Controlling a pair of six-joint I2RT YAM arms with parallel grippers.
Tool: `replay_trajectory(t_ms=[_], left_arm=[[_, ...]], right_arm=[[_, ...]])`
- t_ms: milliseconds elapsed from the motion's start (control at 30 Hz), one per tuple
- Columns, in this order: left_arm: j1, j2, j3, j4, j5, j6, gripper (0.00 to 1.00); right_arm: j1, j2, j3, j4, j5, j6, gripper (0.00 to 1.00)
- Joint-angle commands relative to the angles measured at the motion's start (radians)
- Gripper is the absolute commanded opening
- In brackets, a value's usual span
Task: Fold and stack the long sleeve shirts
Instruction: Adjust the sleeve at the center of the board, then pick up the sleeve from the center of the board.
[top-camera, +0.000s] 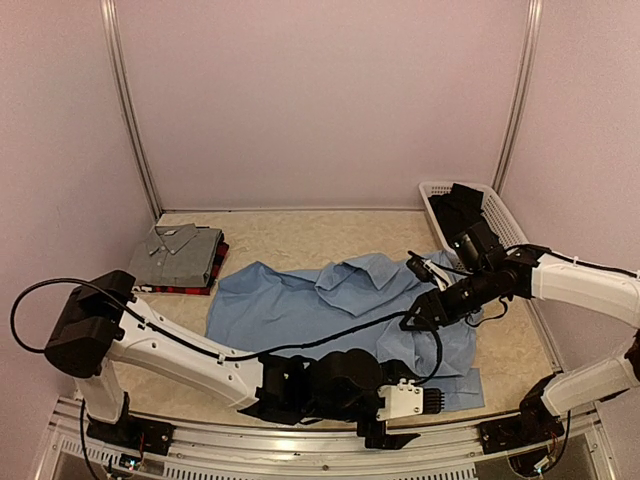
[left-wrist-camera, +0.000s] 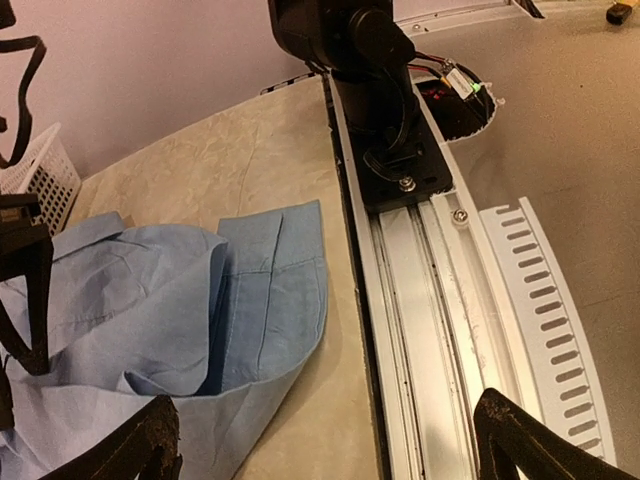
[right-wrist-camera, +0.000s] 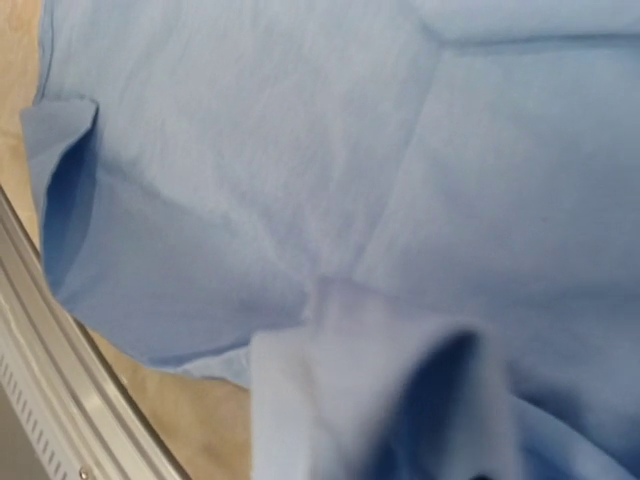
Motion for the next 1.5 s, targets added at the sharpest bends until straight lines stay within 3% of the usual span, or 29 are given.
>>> replay_trajectory(t_ms=[0, 333, 467, 667, 1100, 1133, 1167, 1200, 1467], left_arm=[[-0.004, 0.077, 0.124, -0.156, 0.045, 0.209, 0.97], [0.027, 0.261, 0.416, -0.455, 0.079, 0.390, 0.89], [0.033, 0.326, 0.489, -0.499, -0.014, 0.435, 0.86], [0.067, 0.385, 0.559, -0.538, -0.049, 0.444, 0.63], [0.096, 0.389, 0.582, -0.578, 0.009, 0.421, 0.26], [0.097, 0.385, 0.583, -0.576, 0.019, 0.415, 0.20], [0.097, 0.379, 0.582, -0.571, 0.026, 0.406, 0.04], [0.097, 0.375, 0.579, -0.559, 0.029, 0.392, 0.00], [0.106, 0.243, 0.502, -0.492, 0.201, 0.310, 0.00]], right_arm=[[-0.060, -0.042, -0.002, -0.052, -0.021, -0.035, 0.59], [-0.120, -0.021, -0.005, -0.010, -0.059, -0.032, 0.59], [-0.126, -0.024, -0.016, 0.002, -0.068, -0.032, 0.58], [-0.131, -0.032, -0.036, 0.014, -0.072, -0.026, 0.58], [-0.138, -0.040, -0.032, 0.011, -0.064, -0.024, 0.57], [-0.139, -0.042, -0.031, 0.009, -0.062, -0.024, 0.57], [-0.139, -0.042, -0.029, 0.006, -0.060, -0.024, 0.57], [-0.140, -0.043, -0.027, 0.003, -0.057, -0.024, 0.57], [-0.170, -0.097, 0.013, -0.048, -0.010, -0.016, 0.57]])
